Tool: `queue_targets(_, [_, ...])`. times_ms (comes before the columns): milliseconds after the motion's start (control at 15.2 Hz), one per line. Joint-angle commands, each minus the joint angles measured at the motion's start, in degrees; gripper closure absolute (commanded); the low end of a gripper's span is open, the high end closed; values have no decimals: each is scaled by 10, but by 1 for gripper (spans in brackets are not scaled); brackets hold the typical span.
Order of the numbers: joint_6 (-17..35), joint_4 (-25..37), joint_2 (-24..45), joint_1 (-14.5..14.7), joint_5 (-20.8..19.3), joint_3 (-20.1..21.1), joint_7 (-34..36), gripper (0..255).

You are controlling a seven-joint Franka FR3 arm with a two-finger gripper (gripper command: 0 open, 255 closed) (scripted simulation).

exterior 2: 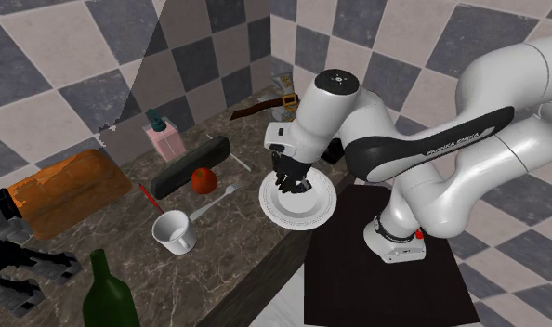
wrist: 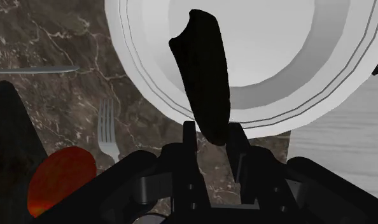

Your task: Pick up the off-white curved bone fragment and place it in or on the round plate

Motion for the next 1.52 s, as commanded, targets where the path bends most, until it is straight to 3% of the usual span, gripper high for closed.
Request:
queue_targets(0, [4,-17,5,0,0,2,5,255])
queue_targets(660, [93,-79,32,-15,0,8,7,255])
queue_targets(1188, [98,-81,34,-17,1,11,6,255])
queue_targets(1254, [98,-81,34,-17,1,10,5,0])
queue_targets(1452, [98,-81,34,-17,1,10,5,0])
